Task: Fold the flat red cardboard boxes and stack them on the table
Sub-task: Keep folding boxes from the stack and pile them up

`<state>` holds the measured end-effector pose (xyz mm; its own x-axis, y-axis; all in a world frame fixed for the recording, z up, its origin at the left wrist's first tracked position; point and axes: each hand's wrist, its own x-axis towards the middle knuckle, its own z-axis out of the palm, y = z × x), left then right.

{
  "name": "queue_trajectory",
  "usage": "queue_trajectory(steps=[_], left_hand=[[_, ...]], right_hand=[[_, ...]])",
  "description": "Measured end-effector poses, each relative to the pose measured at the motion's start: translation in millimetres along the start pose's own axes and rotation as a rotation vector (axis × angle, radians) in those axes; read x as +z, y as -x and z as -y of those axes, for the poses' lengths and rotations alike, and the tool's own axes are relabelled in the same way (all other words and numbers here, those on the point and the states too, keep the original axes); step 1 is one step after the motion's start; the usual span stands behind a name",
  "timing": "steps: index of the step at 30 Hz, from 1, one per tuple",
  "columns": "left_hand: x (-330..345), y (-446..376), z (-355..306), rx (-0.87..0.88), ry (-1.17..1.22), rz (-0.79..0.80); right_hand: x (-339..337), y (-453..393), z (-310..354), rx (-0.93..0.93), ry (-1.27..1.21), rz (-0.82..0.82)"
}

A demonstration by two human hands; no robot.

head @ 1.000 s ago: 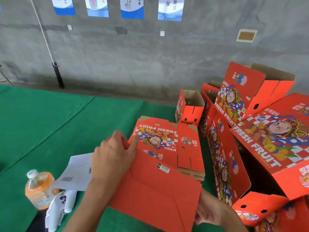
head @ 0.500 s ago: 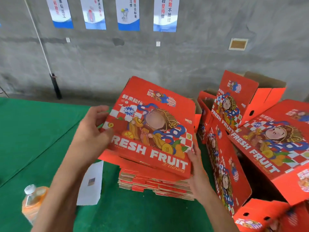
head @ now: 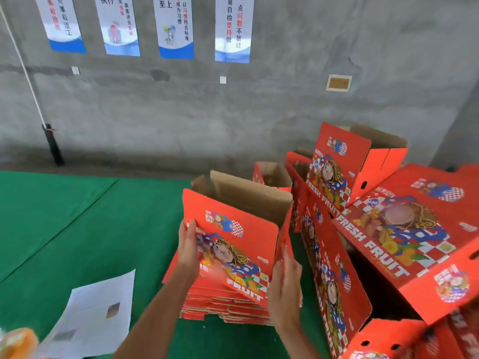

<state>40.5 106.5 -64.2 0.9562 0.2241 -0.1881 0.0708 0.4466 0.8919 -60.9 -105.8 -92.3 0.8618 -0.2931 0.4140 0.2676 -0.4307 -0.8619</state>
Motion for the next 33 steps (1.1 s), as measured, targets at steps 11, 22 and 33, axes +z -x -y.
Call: queue_trajectory(steps=[11,22,33], left_hand=[[38.1,-17.2,42.5,0.212,-0.322,0.103],[-27.1,-119.9,113.8,0.271,-1.668,0.034],[-6.3,-226.9,87.8,0.291,-1.865,0.072]], right_hand=[[35.1,-25.0,-58.4,-0.305,0.655,0.365],[145.0,-183.6,-64.5,-0.306,0.834,0.378],[265.1,-343.2,-88.7,-0.19,0.873,0.275]])
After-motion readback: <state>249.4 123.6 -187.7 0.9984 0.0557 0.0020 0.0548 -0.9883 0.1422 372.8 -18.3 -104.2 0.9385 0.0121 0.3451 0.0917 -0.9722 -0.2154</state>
